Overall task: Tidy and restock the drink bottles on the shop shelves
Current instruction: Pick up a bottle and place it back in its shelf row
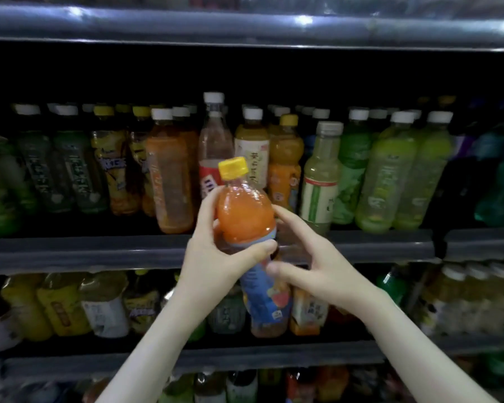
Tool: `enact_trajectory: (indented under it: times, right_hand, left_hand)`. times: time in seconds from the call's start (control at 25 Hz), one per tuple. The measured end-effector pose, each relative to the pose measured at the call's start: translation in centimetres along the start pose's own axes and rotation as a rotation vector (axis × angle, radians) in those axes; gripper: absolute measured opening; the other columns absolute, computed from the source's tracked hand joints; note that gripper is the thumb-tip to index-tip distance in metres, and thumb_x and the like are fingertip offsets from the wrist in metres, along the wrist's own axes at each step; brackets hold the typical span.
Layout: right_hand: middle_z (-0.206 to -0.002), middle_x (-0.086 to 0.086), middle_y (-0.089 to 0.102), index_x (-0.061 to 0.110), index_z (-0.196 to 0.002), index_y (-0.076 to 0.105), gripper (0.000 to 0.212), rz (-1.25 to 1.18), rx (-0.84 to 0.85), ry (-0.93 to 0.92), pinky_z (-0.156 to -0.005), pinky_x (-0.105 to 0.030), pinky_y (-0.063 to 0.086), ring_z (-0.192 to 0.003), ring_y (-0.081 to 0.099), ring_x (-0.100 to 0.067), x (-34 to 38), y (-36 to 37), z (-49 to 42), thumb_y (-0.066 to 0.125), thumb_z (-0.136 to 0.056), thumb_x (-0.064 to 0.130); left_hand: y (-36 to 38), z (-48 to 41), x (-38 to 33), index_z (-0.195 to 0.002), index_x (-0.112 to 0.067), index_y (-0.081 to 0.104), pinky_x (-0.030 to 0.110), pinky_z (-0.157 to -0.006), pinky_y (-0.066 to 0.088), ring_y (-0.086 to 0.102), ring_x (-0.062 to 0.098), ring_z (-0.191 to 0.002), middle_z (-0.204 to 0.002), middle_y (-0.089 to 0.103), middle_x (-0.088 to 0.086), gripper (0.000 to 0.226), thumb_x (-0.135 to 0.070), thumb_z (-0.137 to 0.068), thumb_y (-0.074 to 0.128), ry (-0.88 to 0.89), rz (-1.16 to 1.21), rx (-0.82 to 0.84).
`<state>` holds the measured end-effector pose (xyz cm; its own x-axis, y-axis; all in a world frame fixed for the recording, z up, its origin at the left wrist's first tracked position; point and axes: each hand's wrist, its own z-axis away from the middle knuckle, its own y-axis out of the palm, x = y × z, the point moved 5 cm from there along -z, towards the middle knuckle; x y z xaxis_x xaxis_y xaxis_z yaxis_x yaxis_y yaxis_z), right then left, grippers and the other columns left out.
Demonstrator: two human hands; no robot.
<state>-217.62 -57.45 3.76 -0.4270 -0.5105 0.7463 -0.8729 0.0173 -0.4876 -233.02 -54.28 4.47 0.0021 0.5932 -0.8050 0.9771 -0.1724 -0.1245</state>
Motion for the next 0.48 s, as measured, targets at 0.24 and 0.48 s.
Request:
enact_trajectory:
  times: [0.24, 0.48]
  right_hand:
    - [-0.119, 0.021, 0.063, 0.036, -0.135, 0.040, 0.068, -0.053, -0.216, 0.287, -0.089, -0.026, 0.051, -0.108, 0.062, -0.003, -4.0, -10.5, 13.7, 0.076, -0.081, 0.016]
    - [-0.102, 0.015, 0.071, 0.031, -0.110, 0.060, 0.049, 0.007, -0.509, 0.525, -0.078, -0.023, 0.054, -0.094, 0.068, -0.006, -7.5, -27.0, 32.8, 0.081, -0.073, 0.008]
  left_hand:
    - [18.0, 3.4, -2.4, -0.117, -0.068, 0.033, 0.004, -0.079, 0.044, 0.053, -0.020, -0.098, -0.102, 0.057, -0.040, 0.085, -0.032, -0.062, 0.086, -0.046, -0.042, 0.384]
    - [42.3, 9.6, -7.7, -0.122, -0.069, 0.029, 0.003, -0.077, 0.044, 0.055, -0.017, -0.096, -0.105, 0.057, -0.034, 0.085, -0.033, -0.067, 0.084, -0.007, 0.062, 0.692]
